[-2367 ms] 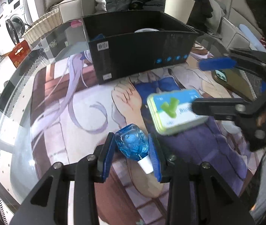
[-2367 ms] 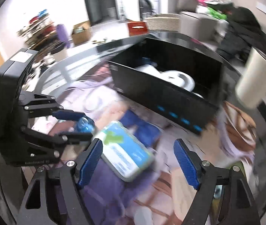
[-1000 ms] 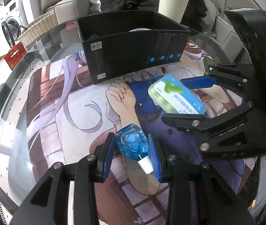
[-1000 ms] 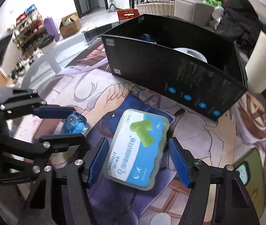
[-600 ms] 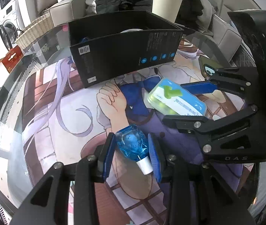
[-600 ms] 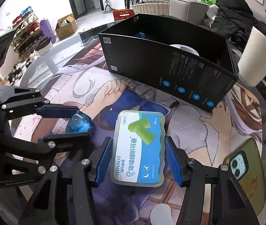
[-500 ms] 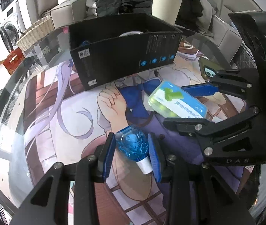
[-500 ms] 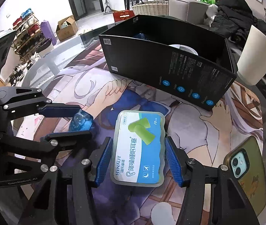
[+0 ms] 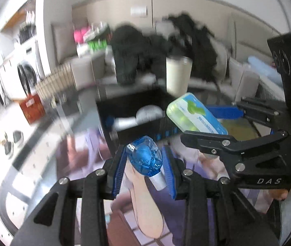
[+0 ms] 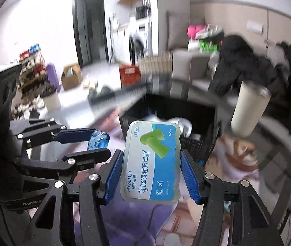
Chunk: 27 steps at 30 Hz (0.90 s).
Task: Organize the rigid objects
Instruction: 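Lift the earplug case and carry it over the black box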
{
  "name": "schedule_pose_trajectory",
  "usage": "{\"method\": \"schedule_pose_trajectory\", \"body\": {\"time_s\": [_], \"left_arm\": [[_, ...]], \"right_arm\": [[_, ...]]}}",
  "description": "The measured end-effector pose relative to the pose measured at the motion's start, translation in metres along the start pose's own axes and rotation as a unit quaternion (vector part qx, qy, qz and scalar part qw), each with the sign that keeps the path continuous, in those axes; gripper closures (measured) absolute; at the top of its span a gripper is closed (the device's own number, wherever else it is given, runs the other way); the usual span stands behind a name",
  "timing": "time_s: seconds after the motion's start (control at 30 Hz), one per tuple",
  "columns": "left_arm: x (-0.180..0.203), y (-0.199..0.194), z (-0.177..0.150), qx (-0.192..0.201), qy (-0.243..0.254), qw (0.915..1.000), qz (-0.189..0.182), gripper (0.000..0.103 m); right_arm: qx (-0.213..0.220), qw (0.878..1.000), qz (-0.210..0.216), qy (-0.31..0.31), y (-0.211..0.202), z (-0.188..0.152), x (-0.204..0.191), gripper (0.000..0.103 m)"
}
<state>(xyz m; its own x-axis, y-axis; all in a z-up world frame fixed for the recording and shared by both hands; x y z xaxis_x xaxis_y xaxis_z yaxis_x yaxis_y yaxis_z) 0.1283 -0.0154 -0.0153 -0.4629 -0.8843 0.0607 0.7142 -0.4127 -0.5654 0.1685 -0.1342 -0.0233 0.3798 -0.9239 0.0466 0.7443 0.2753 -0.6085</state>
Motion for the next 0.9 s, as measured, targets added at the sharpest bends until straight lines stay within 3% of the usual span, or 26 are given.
{"method": "schedule_pose_trajectory", "body": {"time_s": [0.17, 0.33, 0.7, 0.9], "left_arm": [[0.003, -0.046, 0.017, 0.112, 0.021, 0.9933, 0.022, 0.069], [0.006, -0.087, 0.023, 0.208, 0.045, 0.9760, 0.048, 0.069], [-0.007, -0.092, 0.035, 0.220, 0.028, 0.9742, 0.039, 0.069], [-0.020, -0.069, 0.058, 0.218, 0.012, 0.9748, 0.047, 0.069]], "right_arm": [[0.093, 0.996, -0.014, 0.005, -0.043, 0.015, -0.002, 0.047], [0.179, 0.983, -0.029, -0.001, -0.087, 0.021, -0.008, 0.047], [0.185, 0.982, -0.022, 0.011, -0.098, 0.033, -0.015, 0.047], [0.204, 0.978, -0.036, 0.017, -0.089, 0.058, -0.009, 0.047]]}}
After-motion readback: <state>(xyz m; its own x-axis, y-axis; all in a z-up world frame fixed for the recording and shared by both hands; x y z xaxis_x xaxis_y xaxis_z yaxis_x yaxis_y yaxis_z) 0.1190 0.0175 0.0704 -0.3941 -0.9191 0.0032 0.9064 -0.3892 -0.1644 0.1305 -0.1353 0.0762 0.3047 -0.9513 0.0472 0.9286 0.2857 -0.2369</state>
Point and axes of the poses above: each gripper's, at about its wrist camera, not at the fingertips, and y roughly the way its jaws point, x to its right, z to its top, the point moved 4 cm from there along y, roughly the way its jaws point, and after that the axes turned 6 degrees about -z, right-handed, at the moved point
